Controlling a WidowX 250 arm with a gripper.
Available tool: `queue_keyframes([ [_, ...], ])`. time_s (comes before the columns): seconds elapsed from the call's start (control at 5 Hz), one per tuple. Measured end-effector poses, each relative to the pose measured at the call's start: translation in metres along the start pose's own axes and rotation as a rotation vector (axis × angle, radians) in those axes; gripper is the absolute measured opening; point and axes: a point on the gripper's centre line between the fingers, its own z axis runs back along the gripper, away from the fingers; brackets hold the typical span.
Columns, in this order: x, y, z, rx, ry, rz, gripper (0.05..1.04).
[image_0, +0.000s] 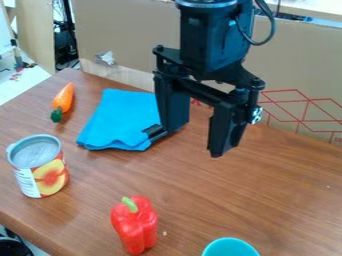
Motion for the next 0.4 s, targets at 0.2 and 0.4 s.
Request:
queue_keyframes([
  [0.2,-0.001,0.000,-0.006,-0.001,0.022,0.003,1.001],
  [0.4,-0.003,-0.014,-0.015,0.009,0.026,-0.040,1.001],
])
